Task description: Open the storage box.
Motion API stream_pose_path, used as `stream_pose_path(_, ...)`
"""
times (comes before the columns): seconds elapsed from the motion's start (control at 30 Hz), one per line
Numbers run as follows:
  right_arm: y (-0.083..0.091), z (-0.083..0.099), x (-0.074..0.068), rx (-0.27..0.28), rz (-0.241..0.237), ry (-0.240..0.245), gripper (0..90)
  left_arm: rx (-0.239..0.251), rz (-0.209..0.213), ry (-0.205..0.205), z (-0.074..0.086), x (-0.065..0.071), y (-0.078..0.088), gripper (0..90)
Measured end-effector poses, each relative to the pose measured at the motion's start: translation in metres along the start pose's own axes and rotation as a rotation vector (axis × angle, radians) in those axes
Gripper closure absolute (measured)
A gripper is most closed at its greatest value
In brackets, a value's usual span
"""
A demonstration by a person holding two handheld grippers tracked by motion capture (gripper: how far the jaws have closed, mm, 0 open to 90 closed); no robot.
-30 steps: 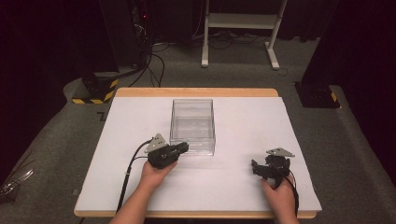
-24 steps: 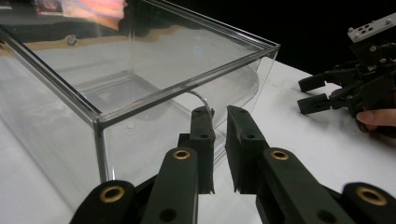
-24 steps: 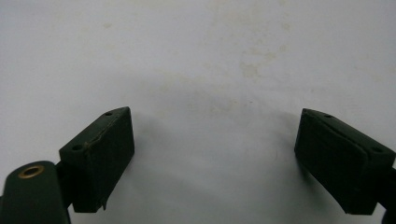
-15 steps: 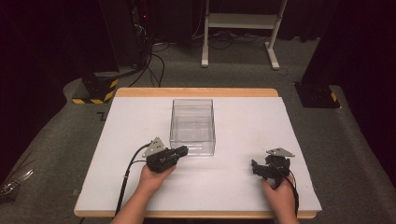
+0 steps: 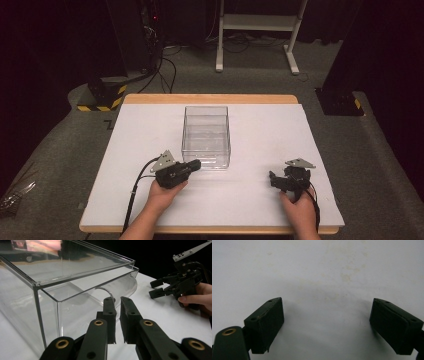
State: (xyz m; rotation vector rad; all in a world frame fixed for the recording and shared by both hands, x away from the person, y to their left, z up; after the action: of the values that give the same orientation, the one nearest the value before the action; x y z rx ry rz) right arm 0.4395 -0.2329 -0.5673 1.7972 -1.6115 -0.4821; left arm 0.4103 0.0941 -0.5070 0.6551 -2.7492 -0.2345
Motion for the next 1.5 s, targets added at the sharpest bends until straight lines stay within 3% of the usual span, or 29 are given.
stream_pose_path(0.73, 0.0, 0.0, 0.0, 0.001, 0.0, 0.001, 12.3, -0.003, 0.034, 0.006, 0.008, 0.02, 0.009, 83.7)
stream_pose_path(1.5, 0.0, 0.0, 0.0, 0.001, 0.0, 0.001, 12.5, -0.012, 0.06, -0.016, 0.017, 0.044, 0.019, 84.2)
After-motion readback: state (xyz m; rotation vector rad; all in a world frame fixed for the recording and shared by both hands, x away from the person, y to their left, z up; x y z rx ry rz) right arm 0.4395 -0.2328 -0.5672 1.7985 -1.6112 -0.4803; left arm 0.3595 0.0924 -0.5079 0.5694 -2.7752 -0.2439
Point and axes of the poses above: each handheld gripper's, and its own axes: y roughly backward along the jaws, z roughly out of its underside, x roughly to its right, the point moved 9 cm from there along -y, roughly forward along the jaws, and after that the axes turned 10 degrees about z, right-handed, at the moved point
